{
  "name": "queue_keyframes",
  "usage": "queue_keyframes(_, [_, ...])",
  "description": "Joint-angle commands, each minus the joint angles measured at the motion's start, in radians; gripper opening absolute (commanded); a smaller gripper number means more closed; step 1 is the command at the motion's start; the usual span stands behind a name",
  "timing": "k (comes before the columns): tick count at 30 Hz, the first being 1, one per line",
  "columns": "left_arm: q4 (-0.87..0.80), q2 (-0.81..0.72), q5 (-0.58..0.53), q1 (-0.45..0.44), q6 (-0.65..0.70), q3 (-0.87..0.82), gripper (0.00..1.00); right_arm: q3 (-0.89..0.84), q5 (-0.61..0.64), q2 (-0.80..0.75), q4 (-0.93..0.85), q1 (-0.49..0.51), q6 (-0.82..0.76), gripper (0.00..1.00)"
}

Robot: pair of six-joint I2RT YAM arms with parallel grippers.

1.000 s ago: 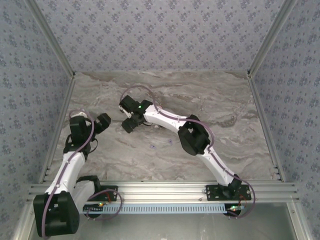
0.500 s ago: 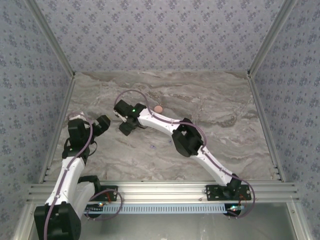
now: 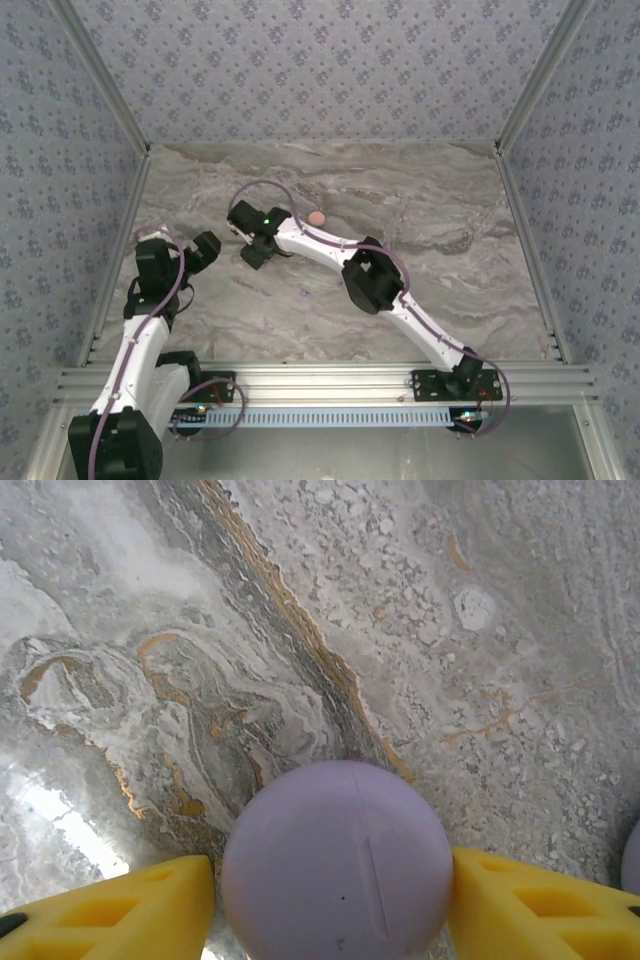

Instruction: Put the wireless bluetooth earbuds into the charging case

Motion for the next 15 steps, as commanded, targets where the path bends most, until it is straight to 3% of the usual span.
queue_keyframes(1, [-0.008, -0.024, 0.014, 0.006, -0.005, -0.007, 0.98, 0.03, 0.028, 0.055, -0.005, 0.0, -0.014, 0.59])
queue_keyframes(9, [-0.014, -0.026, 0.045, 0.006, -0.001, 0.005, 0.98, 0.028, 0.048, 0.005, -0.043, -0.005, -0.002, 0.48])
queue_keyframes(15, [0.015, -0.025, 0.185, 0.005, -0.016, 0.048, 0.95, -0.285, 0.078, -0.294, 0.17, -0.006, -0.035, 0.47])
